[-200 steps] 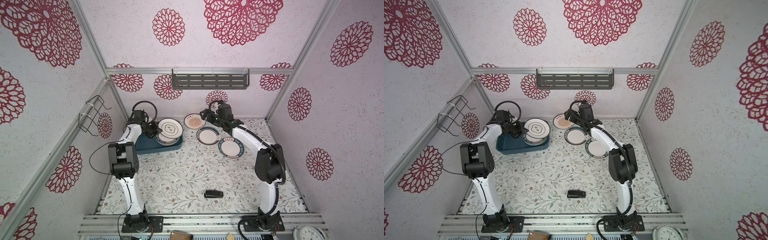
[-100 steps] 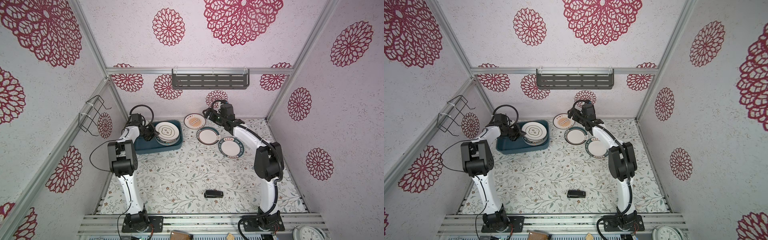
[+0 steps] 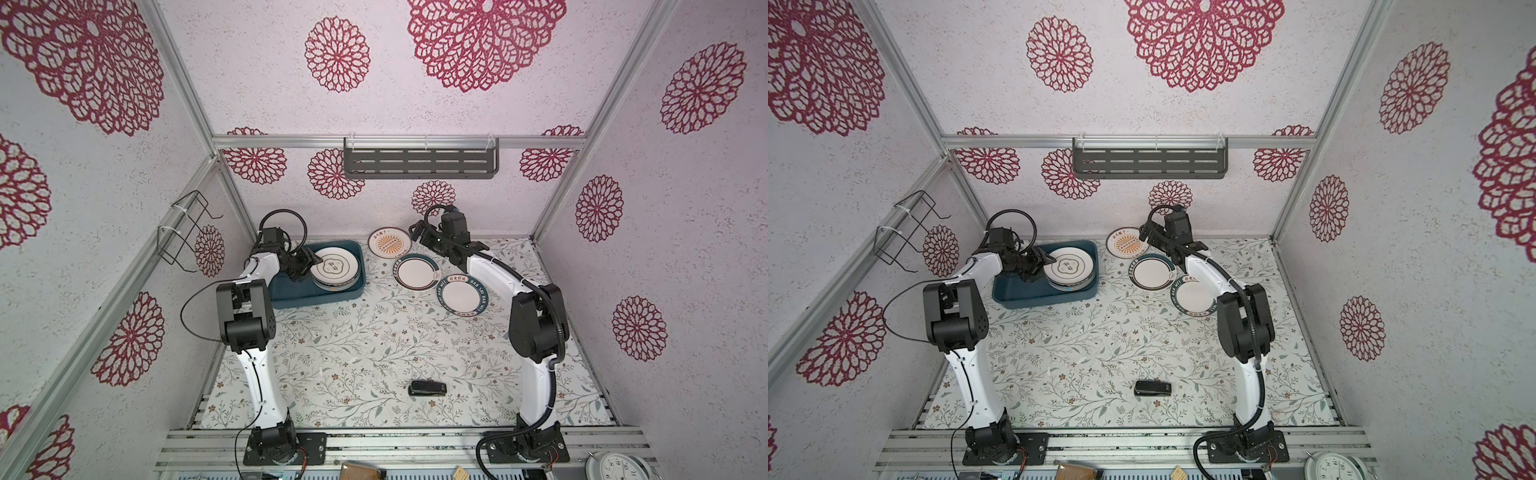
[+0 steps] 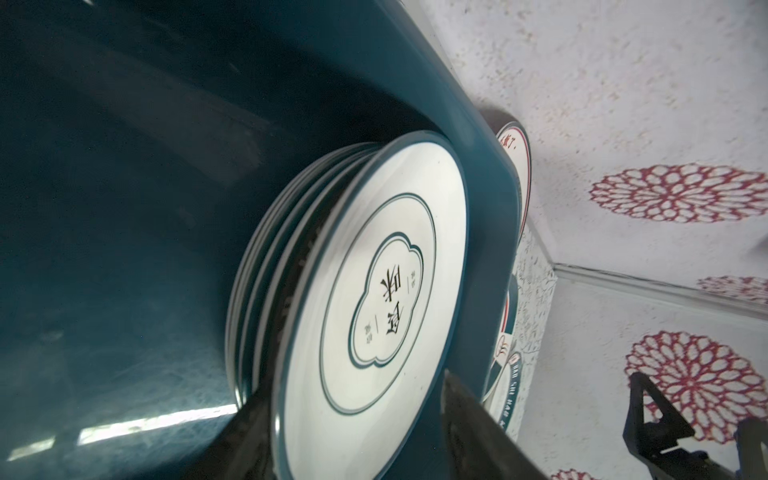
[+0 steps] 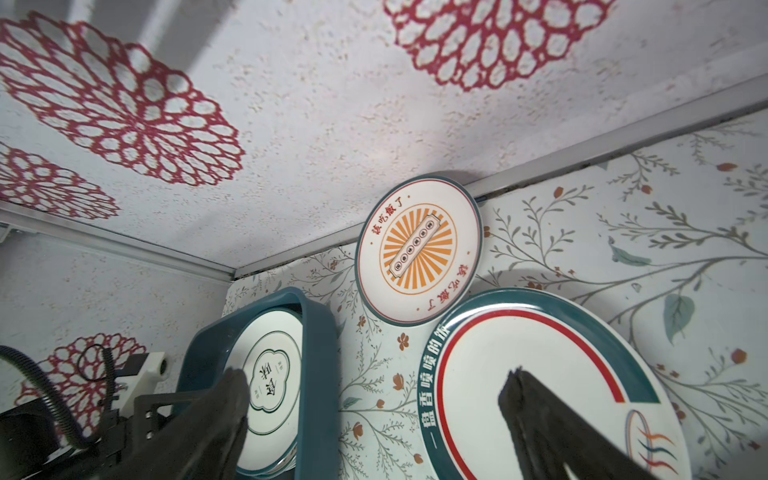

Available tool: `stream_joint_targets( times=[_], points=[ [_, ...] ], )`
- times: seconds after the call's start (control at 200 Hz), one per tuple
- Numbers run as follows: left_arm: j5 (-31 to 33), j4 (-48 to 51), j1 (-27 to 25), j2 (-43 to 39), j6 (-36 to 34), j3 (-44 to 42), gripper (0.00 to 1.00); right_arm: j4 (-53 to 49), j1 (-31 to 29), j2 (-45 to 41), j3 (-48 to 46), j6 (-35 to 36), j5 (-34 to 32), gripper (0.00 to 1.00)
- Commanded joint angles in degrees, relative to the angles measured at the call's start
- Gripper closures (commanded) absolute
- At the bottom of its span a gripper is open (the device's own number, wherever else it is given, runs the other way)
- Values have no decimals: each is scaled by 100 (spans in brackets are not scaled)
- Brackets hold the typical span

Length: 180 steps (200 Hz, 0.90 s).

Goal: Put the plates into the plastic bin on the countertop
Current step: 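Open the left gripper to release the cloud-emblem plate in the bin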

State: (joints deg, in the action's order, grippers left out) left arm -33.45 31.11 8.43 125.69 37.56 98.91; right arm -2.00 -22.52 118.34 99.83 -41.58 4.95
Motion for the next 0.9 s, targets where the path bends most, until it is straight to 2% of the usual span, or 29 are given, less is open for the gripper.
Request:
stream_joint_targets(
  times=[0.0, 0.195, 0.36, 0.39, 0.63, 0.761, 0.896],
  points=[
    [90, -29, 1, -297, -143, -73, 26, 40, 38, -538, -162, -65, -265, 1],
    [624, 468, 1, -661, -433, -147, 17, -42, 33, -899, -691, -193, -587, 1],
    [956, 440, -1, -1257, -598, -530, 13, -78, 38, -1291, -1303, -367, -792, 1],
    [979, 429, -3, -1561, -621, -598, 12, -74, 38, -1368, -1433, -406, -802, 1],
    [846, -342, -197, -2771, -616, -1712, 11, -364, 32, -2052, -2448, -803, -1100, 1],
    [778, -708, -537, -3355, -676, -2193, 9, -538, 20, -2532, -3112, -1056, -1311, 1],
    [365, -1054, -891, -3717, -715, -2498, 9, -460, 26, -3113, -3925, -1412, -1498, 1]
  ],
)
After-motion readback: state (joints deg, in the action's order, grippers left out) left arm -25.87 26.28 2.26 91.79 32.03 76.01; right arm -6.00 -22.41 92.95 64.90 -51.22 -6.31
